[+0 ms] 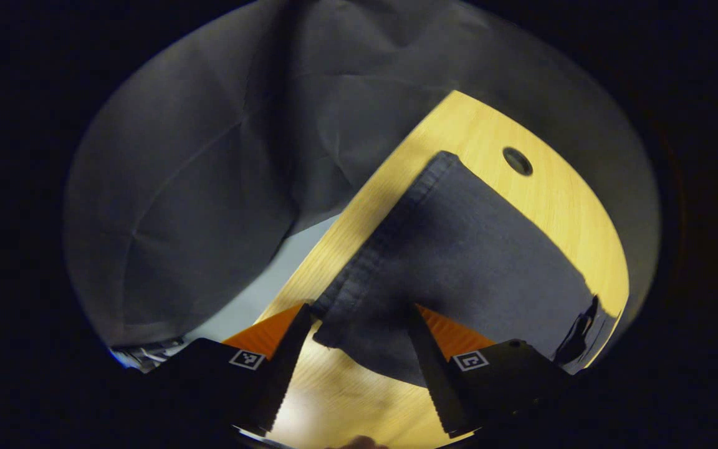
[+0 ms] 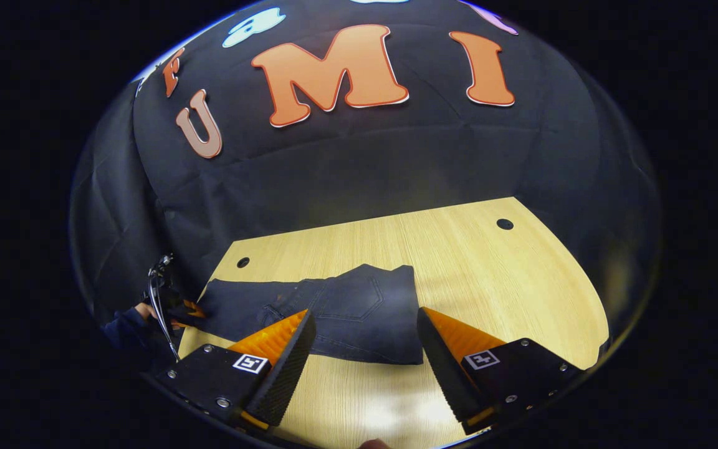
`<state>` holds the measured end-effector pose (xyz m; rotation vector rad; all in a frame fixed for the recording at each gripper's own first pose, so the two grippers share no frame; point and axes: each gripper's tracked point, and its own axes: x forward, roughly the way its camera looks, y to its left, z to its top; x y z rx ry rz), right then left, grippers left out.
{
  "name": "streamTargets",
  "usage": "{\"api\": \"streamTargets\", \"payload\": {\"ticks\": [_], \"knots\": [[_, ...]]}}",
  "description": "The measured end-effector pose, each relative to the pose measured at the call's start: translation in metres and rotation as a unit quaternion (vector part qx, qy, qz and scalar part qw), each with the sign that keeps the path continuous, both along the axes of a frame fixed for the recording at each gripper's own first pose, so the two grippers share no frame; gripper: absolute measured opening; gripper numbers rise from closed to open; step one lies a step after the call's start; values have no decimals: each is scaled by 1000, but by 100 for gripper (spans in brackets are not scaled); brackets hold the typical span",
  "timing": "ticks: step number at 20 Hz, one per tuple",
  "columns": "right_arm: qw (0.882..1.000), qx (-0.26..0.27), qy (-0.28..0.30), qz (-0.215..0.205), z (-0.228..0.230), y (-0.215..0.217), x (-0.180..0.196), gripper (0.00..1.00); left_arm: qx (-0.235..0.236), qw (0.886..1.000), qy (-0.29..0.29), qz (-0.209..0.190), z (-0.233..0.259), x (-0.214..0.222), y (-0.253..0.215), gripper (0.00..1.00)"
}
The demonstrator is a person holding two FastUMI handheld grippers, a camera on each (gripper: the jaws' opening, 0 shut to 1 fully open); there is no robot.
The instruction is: Grasp the waist and the cuffs of the jeans and fold them to make the two legs overlap; first hold the waist and fold one-third of the jeans toward the cuffs, then hold the cuffs and fold the remaining one-third in the same direction to finish folding.
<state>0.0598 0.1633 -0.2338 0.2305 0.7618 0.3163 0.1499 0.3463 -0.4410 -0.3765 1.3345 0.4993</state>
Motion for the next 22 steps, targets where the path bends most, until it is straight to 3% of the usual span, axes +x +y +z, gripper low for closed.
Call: {"api": "streamTargets", "payload": {"ticks": [1,2,4,5,6,7,12,22], "knots": [[1000,3,2,4,0,4,0,99,-5,1000,-2,-9,-2,1,-3,93],[1000,4,1,5,-1,7,1,99,-14,1000,-14,-24,-3,9,-6,78],[1000,4,5,10,-3,11,0,99,-30,997,-31,-65,1,18,-13,25],[1000,4,7,12,-4,12,0,99,-35,997,-29,-65,-5,18,-9,25],[1000,4,8,14,-5,12,-1,99,-47,996,-41,-62,11,19,-6,14],[1000,3,8,14,-6,12,0,99,-67,996,-43,-48,7,14,-10,8],[1000,10,7,14,-4,7,5,99,-99,988,-115,-41,47,26,-18,7],[999,27,-16,31,6,2,14,99,-78,965,-214,-132,172,45,-62,8]]}}
